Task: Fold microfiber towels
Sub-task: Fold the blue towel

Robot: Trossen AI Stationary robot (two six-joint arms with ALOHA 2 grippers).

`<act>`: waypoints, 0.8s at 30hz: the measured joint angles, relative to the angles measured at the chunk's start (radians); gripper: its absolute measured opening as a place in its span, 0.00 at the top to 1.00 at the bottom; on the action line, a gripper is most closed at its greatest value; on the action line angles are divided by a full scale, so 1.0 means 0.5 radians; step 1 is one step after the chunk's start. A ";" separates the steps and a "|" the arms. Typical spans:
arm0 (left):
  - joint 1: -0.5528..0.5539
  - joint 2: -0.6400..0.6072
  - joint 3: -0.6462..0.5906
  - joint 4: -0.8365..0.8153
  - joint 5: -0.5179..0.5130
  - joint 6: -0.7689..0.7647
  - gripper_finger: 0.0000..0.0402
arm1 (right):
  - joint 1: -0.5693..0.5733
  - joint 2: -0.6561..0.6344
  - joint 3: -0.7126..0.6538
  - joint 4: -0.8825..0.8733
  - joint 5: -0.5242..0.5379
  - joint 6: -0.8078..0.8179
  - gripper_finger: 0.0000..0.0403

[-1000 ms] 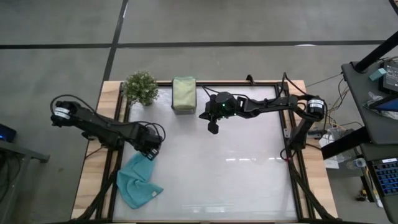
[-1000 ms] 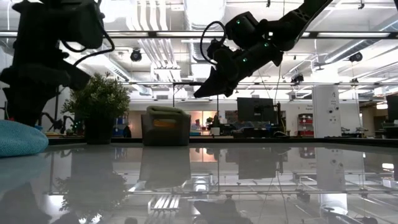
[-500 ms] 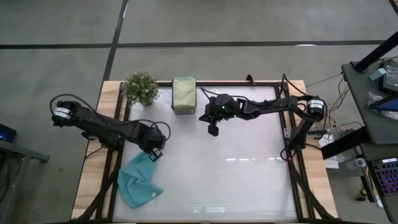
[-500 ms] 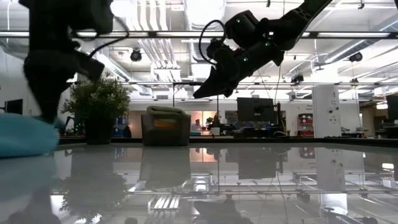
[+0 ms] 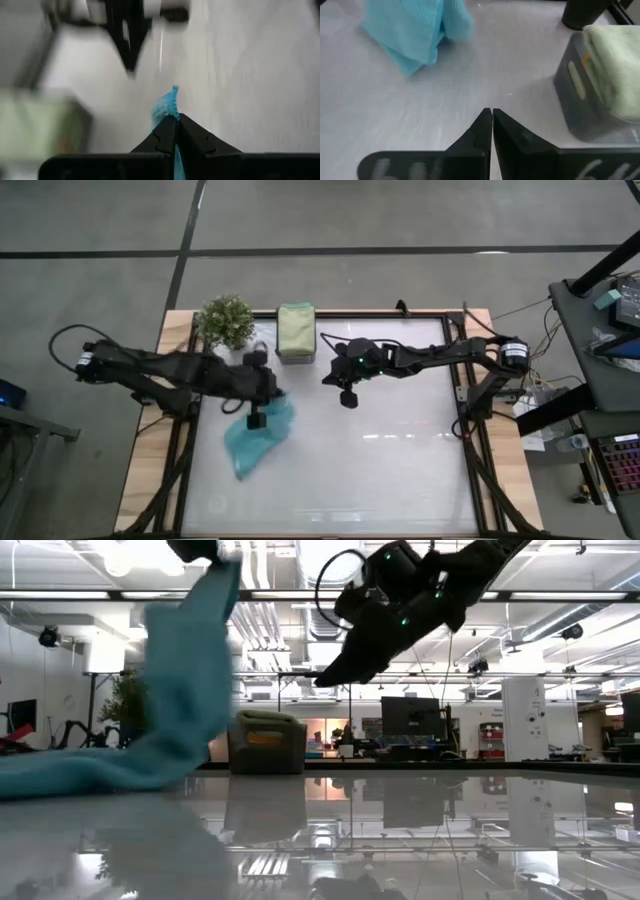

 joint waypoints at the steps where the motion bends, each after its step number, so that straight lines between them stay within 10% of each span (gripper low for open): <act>1: 0.000 -0.013 0.062 0.042 -0.004 0.145 1.00 | -0.001 -0.036 0.000 -0.044 0.001 -0.007 0.98; 10: -0.026 -0.220 0.285 0.260 0.253 1.103 1.00 | -0.001 -0.477 -0.005 -0.496 0.001 -0.047 0.88; 19: -0.024 -0.372 0.223 0.441 0.244 1.087 1.00 | 0.010 -0.719 -0.174 -0.334 0.000 0.092 0.61; 24: -0.022 -0.327 0.223 0.648 -0.161 0.827 1.00 | 0.065 -0.604 -0.294 0.076 0.004 0.260 0.49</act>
